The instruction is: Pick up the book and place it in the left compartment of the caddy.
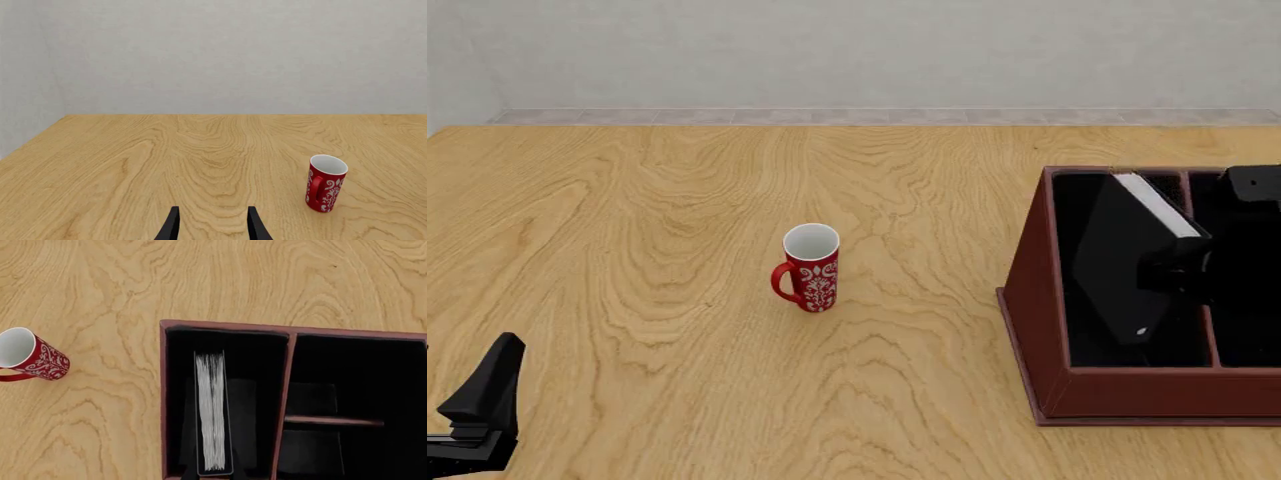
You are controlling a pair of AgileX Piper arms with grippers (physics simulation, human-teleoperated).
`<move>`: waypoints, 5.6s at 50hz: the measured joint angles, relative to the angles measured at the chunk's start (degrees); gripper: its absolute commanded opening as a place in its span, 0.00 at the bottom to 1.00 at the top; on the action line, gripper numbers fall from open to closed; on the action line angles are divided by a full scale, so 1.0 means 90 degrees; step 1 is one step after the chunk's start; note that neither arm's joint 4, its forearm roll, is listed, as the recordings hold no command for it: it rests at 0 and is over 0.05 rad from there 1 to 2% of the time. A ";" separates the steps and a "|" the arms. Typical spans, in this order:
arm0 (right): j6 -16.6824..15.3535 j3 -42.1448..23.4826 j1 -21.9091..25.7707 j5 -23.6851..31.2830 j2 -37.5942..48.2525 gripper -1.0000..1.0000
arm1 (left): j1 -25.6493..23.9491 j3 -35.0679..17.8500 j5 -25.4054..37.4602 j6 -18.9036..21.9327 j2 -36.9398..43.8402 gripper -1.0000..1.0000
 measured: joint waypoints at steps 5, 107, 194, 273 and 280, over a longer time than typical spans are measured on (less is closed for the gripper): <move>0.0005 0.0032 0.0002 -0.0040 0.0051 0.00 | 0.0000 0.0000 0.0000 0.0000 0.0000 1.00; 0.0308 0.1026 0.0086 -0.0898 0.0516 0.00 | 0.0000 0.0000 0.0000 0.0000 0.0000 1.00; 0.0409 0.1289 0.0214 -0.1295 0.0867 0.00 | 0.0000 0.0000 0.0000 0.0000 0.0000 1.00; 0.0481 0.1010 0.0552 -0.0359 0.0046 1.00 | 0.0000 0.0000 0.0000 0.0000 0.0000 1.00; 0.0438 0.0905 0.0552 -0.0191 -0.0067 1.00 | 0.0000 0.0000 0.0000 0.0000 0.0000 1.00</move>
